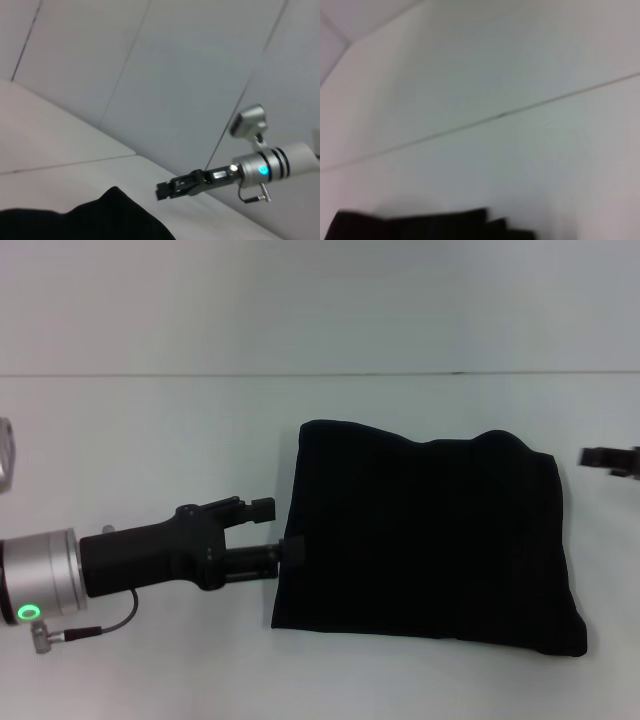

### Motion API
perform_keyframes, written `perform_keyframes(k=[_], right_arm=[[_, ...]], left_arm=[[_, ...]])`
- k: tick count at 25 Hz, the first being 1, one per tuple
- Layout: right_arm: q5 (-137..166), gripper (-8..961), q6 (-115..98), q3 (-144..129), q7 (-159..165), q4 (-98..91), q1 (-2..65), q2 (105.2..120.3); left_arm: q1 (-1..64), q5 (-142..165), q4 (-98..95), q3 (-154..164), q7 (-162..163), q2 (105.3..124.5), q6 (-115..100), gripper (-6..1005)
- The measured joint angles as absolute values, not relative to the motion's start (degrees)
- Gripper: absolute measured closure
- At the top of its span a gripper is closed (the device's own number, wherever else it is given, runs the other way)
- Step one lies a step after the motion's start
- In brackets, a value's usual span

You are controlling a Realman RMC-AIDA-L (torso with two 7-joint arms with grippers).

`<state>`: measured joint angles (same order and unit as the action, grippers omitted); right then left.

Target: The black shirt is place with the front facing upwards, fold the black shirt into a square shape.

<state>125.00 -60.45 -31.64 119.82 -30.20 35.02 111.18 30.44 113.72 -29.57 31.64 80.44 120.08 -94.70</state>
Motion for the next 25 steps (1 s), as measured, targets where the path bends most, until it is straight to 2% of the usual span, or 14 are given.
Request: perform_keyframes(k=[4,7,10,16,19,25], right_arm=[[118.9,345,-64.7,-28.3,112.9,-31.4,31.2,110.68],[114.1,277,-72.6,-26.7,100.6,-32.2,28.5,111.14],[112.7,209,-80.4,-26.6,87.0,-32.5,26.9,112.72],[113.1,146,-86.5,-27.0,66.9,-32.6,24.7,117.49],[113.3,141,-87.6,-27.3,59.6,-32.4,23.4,119.29],[114.5,142,-87.9,-28.1,53.9,-29.0,22.1,119.68]], left_arm=[[31.4,113.7,-29.6,31.7,88.6,119.08,-94.8,125],[32.6,113.9,-29.3,31.8,96.6,117.93,-93.8,126],[34.0,114.5,-29.2,32.4,107.4,116.53,-90.6,126],[37.1,118.2,-28.7,34.8,128.2,113.43,-80.4,125],[38.4,119.5,-27.4,36.1,132.3,113.0,-76.2,125],[41.3,119.8,-23.0,37.0,133.9,113.74,-68.4,125]])
